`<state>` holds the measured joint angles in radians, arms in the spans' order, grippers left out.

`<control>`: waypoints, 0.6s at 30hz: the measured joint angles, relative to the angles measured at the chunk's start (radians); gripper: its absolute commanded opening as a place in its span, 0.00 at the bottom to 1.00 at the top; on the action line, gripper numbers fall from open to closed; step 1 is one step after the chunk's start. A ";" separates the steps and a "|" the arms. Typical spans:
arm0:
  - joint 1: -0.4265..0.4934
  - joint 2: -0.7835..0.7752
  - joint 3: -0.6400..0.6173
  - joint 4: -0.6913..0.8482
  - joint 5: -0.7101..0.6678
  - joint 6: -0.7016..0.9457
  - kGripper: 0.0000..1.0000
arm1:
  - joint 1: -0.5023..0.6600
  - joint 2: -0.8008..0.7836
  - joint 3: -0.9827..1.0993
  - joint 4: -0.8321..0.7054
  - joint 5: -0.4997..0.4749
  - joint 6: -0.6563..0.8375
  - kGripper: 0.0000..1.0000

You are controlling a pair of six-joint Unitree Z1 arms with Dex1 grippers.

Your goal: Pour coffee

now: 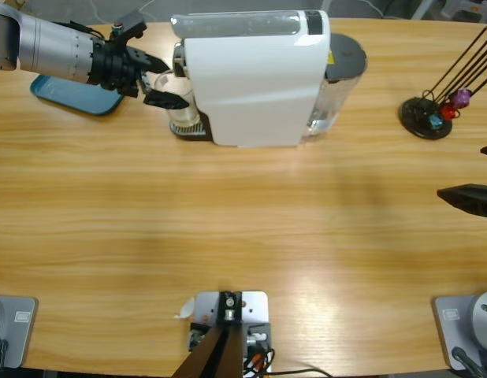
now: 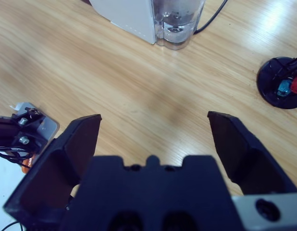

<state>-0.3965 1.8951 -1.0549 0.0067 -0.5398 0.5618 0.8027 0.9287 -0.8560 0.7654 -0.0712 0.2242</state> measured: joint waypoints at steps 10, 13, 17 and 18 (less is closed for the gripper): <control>-0.021 0.014 0.000 0.000 -0.001 0.000 0.02 | 0.000 0.000 0.000 0.000 0.000 0.000 1.00; -0.026 0.016 0.000 0.000 -0.006 0.000 0.00 | 0.000 0.000 0.000 0.000 0.000 0.000 1.00; -0.026 0.016 0.000 0.000 -0.006 -0.002 0.00 | 0.000 0.001 0.000 0.000 0.000 0.000 1.00; -0.026 0.016 0.000 0.000 -0.006 -0.003 0.00 | 0.000 0.001 0.000 0.000 0.000 0.000 1.00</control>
<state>-0.4221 1.9108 -1.0549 0.0064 -0.5457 0.5590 0.8027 0.9298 -0.8560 0.7655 -0.0712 0.2242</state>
